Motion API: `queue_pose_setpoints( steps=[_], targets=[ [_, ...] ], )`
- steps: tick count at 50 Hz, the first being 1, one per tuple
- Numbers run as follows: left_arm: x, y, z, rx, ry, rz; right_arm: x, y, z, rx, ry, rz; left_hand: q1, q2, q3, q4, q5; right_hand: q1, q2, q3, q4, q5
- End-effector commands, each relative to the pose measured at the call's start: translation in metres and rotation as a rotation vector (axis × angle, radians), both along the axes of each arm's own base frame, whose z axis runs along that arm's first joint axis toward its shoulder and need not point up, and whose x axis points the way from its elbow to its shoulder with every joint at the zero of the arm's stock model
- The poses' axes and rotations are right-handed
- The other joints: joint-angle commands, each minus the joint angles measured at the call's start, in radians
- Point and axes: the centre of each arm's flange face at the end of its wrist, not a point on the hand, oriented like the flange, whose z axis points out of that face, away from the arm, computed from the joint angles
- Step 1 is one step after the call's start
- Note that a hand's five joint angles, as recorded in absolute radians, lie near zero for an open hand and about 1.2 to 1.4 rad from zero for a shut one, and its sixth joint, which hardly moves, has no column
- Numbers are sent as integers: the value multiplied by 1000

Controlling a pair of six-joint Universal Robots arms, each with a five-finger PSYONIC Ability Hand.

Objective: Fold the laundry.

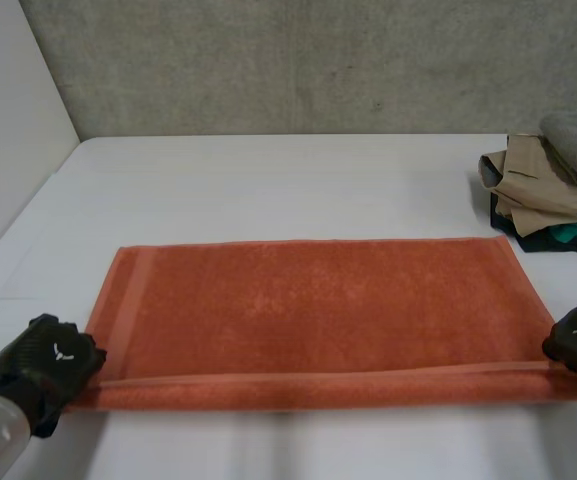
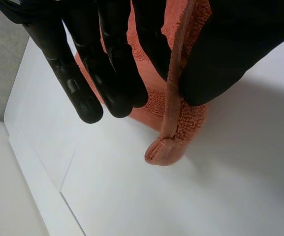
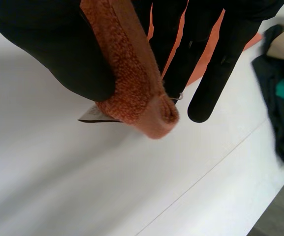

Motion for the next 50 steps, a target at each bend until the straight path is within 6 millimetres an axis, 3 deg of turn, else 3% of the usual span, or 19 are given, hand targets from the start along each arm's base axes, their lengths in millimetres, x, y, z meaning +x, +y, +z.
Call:
queue_pose_setpoints(
  steps=[1,4,6,10,11,13,14,16,17,18,21,24,28,31,35,39,43,47,50],
  targets=[
    [-14,-54,-18,-82,1,-24,-1,-25,-35,32,19,-7,248,200,206,197,239,262,212,207,196,247],
    [-28,-87,-21,-126,6,-44,2,-51,-29,-69,50,-24,248,200,206,197,239,262,212,207,196,247],
    [-35,-105,-17,-167,10,-41,16,-68,-15,-186,43,-17,248,200,206,197,239,262,212,207,196,247],
    [-51,-158,12,-358,39,4,42,-109,22,-439,-19,-7,248,200,206,197,239,262,212,207,196,247],
    [-57,-185,40,-496,76,26,46,-116,31,-495,-37,-5,248,200,206,197,239,262,212,207,196,247],
    [-61,-201,63,-602,108,37,55,-134,55,-632,-82,-1,248,200,206,197,239,262,212,207,196,247],
    [-65,-220,97,-747,158,47,59,-150,80,-778,-126,-3,248,200,206,197,239,262,212,207,196,247],
    [-68,-231,128,-876,213,53,62,-161,104,-915,-171,-4,248,200,206,197,239,262,212,207,196,247],
    [-68,-235,145,-941,245,56,66,-170,129,-1063,-224,4,248,200,206,197,239,262,212,207,196,247],
    [-69,-239,176,-1064,314,60,69,-173,140,-1135,-253,13,248,200,206,197,239,262,212,207,196,247],
    [-68,-240,203,-1173,410,67,79,-175,175,-1359,-364,65,248,200,206,197,239,262,212,207,196,247],
    [-63,-239,219,-1237,501,86,87,-171,186,-1433,-411,99,248,200,206,197,239,262,212,207,196,247],
    [-61,-240,205,-1177,546,107,96,-168,179,-1396,-434,113,248,200,206,197,239,262,212,207,196,247],
    [-58,-238,175,-1064,542,130,99,-168,170,-1354,-448,119,248,200,206,197,239,262,212,207,196,247],
    [-55,-228,136,-937,534,142,99,-174,141,-1243,-483,104,248,200,206,197,239,262,212,207,196,247],
    [-50,-218,92,-809,496,157,101,-176,96,-1075,-509,112,248,200,206,197,239,262,212,207,196,247],
    [-47,-203,52,-690,456,171,105,-167,36,-863,-513,149,248,200,206,197,239,262,212,207,196,247],
    [-47,-183,19,-576,423,157,104,-154,0,-743,-503,155,248,200,206,197,239,262,212,207,196,247],
    [-47,-165,0,-497,400,136,102,-143,-13,-682,-491,145,248,200,206,197,239,262,212,207,196,247]
  ],
)
